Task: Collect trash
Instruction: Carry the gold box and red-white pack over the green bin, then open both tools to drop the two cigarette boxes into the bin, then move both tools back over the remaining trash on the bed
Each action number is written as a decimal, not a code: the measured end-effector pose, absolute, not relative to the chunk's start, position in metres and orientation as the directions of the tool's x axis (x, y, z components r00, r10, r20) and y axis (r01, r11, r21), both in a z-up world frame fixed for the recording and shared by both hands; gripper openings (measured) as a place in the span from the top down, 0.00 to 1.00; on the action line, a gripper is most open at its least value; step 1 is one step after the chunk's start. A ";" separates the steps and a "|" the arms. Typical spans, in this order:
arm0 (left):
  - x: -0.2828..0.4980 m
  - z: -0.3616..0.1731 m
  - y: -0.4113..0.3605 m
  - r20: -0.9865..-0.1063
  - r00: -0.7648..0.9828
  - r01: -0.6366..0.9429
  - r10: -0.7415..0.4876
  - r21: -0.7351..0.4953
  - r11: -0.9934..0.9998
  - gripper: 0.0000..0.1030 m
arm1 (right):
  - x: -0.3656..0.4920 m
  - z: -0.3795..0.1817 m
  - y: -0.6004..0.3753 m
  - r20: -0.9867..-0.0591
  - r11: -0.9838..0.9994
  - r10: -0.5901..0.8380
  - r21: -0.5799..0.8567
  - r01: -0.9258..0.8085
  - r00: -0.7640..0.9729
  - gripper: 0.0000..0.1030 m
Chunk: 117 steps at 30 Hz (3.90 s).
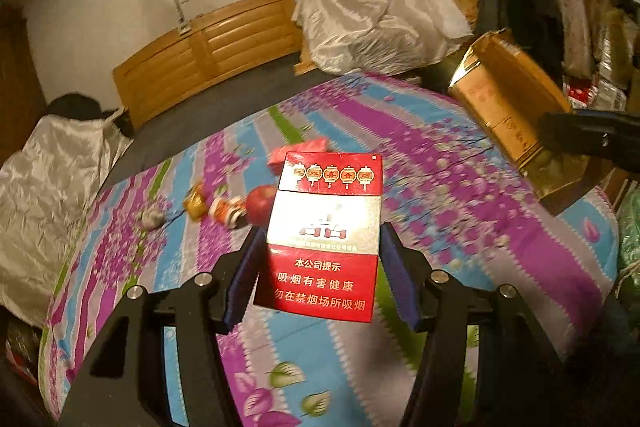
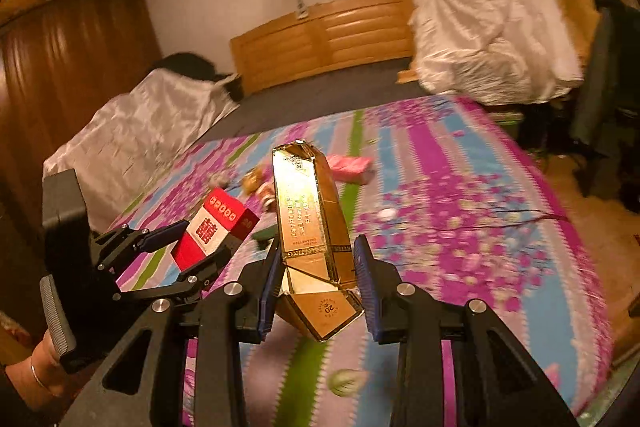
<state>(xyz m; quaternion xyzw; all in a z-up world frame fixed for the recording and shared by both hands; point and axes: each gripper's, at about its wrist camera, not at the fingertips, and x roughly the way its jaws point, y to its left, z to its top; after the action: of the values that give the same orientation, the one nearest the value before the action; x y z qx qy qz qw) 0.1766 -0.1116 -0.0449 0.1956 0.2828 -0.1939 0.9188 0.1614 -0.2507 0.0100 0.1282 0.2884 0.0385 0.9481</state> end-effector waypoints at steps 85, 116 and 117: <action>-0.083 -0.072 -0.516 -0.702 0.232 0.966 -0.673 0.249 0.072 0.45 | -0.248 -0.031 -0.574 -0.616 0.461 -0.593 0.267 0.846 0.518 0.64; -0.070 -0.074 -0.498 -0.688 0.239 0.967 -0.685 0.233 0.104 0.23 | -0.251 -0.043 -0.577 -0.575 0.430 -0.629 0.304 0.850 0.523 0.43; -0.067 -0.074 -0.495 -0.685 0.246 0.966 -0.686 0.231 0.116 0.23 | -0.249 -0.039 -0.573 -0.554 0.430 -0.646 0.303 0.850 0.525 0.43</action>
<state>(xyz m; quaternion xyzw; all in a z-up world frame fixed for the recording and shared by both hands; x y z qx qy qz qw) -0.0673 -0.4951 -0.0738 0.3313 0.2116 -0.5763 0.7165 -0.2488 -0.5731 -0.0393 0.2823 0.1806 -0.4529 0.8262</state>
